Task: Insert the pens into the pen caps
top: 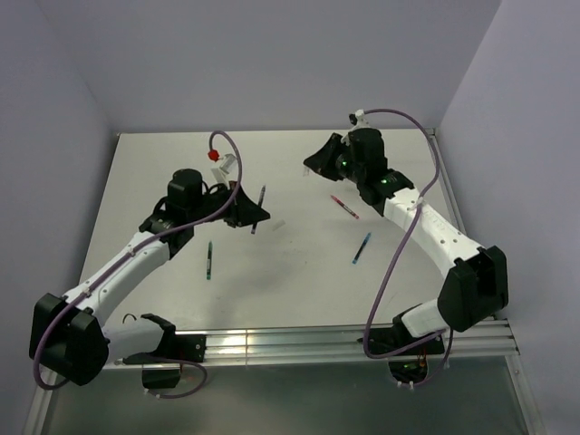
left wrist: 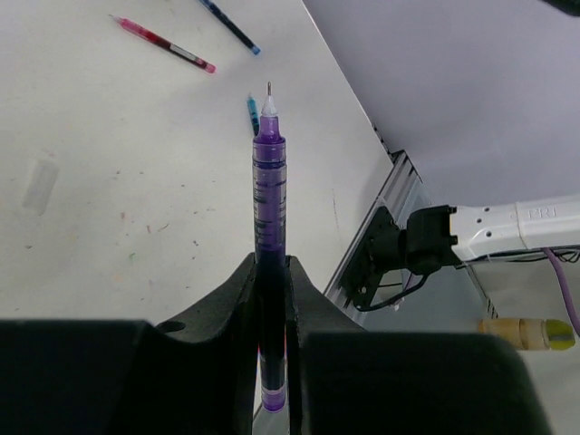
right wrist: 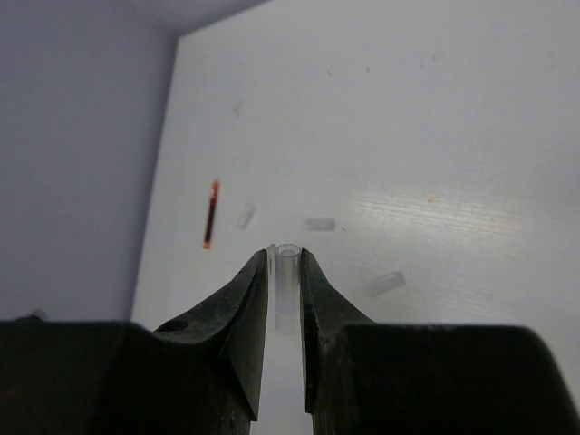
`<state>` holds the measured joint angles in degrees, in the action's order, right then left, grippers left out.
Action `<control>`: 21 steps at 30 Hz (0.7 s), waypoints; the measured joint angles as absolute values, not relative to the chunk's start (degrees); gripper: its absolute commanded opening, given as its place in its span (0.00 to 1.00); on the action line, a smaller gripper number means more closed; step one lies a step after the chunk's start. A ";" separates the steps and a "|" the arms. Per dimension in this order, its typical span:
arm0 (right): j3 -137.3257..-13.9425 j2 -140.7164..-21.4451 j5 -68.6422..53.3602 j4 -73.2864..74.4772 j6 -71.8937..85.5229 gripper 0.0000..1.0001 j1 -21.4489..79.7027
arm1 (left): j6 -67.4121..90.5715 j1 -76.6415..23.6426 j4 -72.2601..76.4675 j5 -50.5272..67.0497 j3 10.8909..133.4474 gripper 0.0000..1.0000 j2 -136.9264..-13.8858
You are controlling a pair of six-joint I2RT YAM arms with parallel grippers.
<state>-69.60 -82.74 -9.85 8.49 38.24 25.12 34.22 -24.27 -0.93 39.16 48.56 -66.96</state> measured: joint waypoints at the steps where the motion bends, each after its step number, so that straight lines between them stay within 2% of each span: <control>1: -69.06 -82.00 -10.52 7.16 39.51 0.00 24.49 | 34.35 -25.82 -0.36 38.59 48.97 0.00 -67.57; 10: -64.97 -78.98 -17.34 -4.64 47.00 0.00 23.90 | 36.05 -35.11 4.64 34.39 51.66 0.00 -76.12; 21: -61.36 -78.81 -21.78 -11.38 51.81 0.00 23.90 | 37.50 -35.79 8.69 30.94 52.12 0.00 -78.67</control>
<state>-61.36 -78.81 -21.78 -11.38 51.81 23.90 37.50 -35.79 8.69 30.94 52.12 -78.67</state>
